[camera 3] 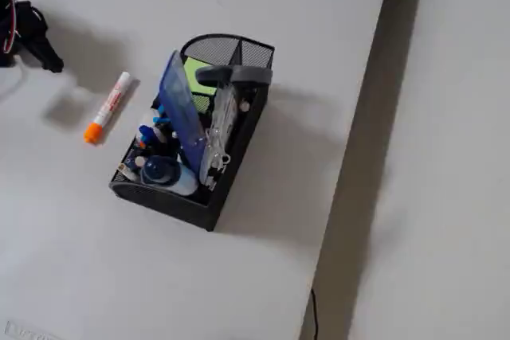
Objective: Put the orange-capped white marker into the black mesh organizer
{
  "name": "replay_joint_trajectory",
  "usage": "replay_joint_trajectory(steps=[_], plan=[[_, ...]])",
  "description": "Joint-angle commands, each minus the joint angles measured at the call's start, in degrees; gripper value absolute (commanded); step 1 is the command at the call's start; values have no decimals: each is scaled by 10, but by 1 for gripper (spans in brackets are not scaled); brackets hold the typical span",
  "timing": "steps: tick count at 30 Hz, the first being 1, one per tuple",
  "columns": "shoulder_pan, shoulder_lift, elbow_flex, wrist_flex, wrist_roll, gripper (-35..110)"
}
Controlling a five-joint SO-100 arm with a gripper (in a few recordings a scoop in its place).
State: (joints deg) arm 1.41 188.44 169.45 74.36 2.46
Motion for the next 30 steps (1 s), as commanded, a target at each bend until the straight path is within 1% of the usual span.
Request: replay_joint_trajectory(steps=[1,25,27,30], plan=[[-4,0,7,0,-13,0],[-15,0,7,0,-22,0],[-48,0,7,0,-55,3],[-119,1,7,0,-121,3]])
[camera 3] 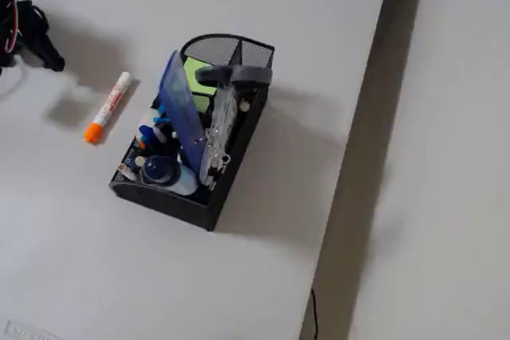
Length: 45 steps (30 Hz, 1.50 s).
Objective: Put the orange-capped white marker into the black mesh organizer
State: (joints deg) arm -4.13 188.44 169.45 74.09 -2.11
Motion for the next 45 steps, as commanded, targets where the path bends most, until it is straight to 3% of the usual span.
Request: replay_joint_trajectory(steps=[1,3,5,11,16,29,45], plan=[[-85,1,7,4,-96,3],[-91,1,8,-5,-103,3],[-80,2,24,-74,-185,3],[-17,-17,-18,-151,-189,24],[28,-275,-128,-253,-145,25],[55,-726,-372,-272,-23,22],[101,-892,-458,-296,-17,15]])
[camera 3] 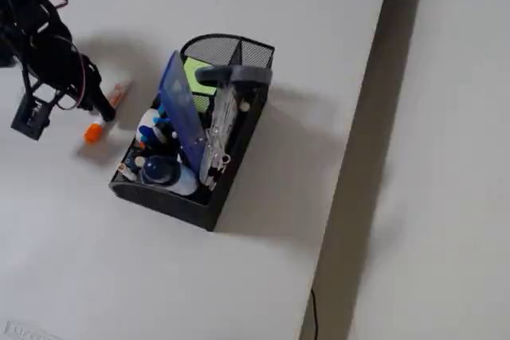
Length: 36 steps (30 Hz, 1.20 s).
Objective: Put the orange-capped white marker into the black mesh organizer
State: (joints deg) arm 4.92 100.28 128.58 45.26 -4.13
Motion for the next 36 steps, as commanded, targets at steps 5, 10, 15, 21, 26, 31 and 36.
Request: replay_joint_trajectory(steps=[5,10,15,21,26,31,36], plan=[[14,-40,-72,-9,4,5],[11,-49,-80,-11,-4,0],[8,-19,-93,-7,-44,0],[9,83,-129,33,-148,0],[11,156,-177,68,-243,0],[25,185,-245,83,-329,0],[45,158,-363,72,-379,0]])
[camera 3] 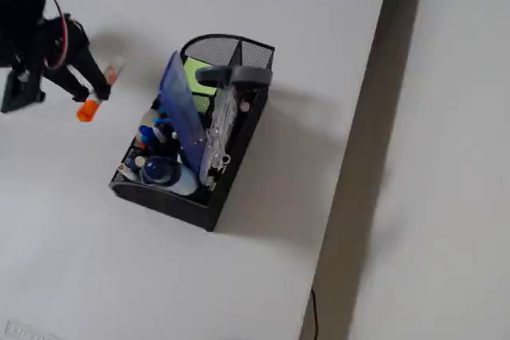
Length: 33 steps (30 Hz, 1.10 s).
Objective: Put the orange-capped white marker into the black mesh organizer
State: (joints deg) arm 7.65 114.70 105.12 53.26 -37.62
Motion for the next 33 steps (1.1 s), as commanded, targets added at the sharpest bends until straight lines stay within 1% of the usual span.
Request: replay_joint_trajectory(steps=[1,5,11,22,29,33], plan=[[20,5,-150,-17,-50,0],[20,-5,-171,-104,-82,0],[-11,-18,-164,-202,-136,0],[-78,-62,-153,-294,-185,0],[-74,-82,-58,-445,-251,0],[-60,-113,-53,-485,-256,0]])
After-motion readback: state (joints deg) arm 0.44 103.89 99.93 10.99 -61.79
